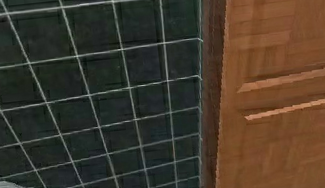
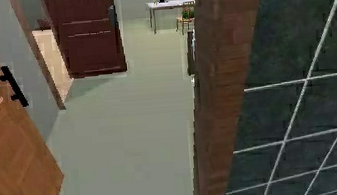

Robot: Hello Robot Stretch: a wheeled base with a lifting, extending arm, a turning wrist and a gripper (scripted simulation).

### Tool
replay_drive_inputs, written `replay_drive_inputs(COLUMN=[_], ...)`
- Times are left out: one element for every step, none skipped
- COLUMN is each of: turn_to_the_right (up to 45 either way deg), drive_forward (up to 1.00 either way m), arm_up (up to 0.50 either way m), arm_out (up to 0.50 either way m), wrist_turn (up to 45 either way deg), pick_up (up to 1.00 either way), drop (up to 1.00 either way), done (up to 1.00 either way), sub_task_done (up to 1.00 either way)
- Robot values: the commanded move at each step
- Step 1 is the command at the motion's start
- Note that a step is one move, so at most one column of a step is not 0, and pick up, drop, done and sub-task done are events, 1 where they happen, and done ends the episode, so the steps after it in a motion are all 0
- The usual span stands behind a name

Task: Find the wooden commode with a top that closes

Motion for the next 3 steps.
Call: replay_drive_inputs(turn_to_the_right=[0.0, 45.0, 30.0], drive_forward=[0.15, 0.0, 0.0], arm_up=[0.0, 0.0, 0.0], arm_out=[0.0, 0.0, 0.0], wrist_turn=[0.0, 0.0, 0.0], pick_up=[0.0, 0.0, 0.0], drop=[0.0, 0.0, 0.0], done=[0.0, 0.0, 0.0], sub_task_done=[0.0, 0.0, 0.0])
